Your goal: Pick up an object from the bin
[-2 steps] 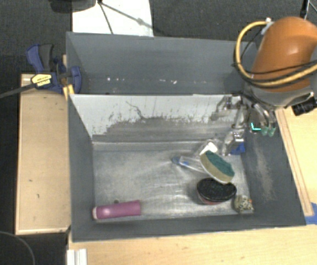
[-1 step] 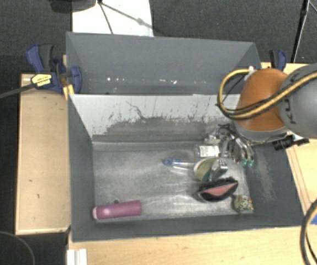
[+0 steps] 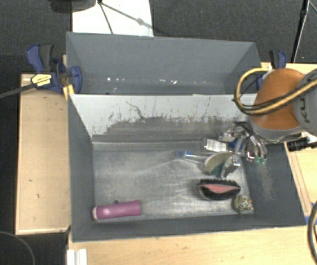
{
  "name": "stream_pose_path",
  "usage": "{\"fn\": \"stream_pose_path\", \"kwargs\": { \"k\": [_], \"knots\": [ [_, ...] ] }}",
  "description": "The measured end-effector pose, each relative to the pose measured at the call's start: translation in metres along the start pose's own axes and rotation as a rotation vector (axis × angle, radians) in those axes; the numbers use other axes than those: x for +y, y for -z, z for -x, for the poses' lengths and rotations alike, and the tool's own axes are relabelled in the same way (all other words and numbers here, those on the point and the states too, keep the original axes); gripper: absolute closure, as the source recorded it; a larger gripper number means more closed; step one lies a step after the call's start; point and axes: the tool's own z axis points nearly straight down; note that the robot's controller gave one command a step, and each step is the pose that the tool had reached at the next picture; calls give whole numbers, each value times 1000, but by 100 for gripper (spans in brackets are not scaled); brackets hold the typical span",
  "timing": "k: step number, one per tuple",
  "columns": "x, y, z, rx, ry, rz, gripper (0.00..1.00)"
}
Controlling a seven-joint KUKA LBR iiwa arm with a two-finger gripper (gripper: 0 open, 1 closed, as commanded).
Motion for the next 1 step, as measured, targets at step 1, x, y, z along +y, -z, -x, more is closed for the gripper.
{"fn": "stream_pose_path", "kwargs": {
  "k": [1],
  "knots": [
    [1, 1, 1, -3, 4, -1, 100]
  ]
}}
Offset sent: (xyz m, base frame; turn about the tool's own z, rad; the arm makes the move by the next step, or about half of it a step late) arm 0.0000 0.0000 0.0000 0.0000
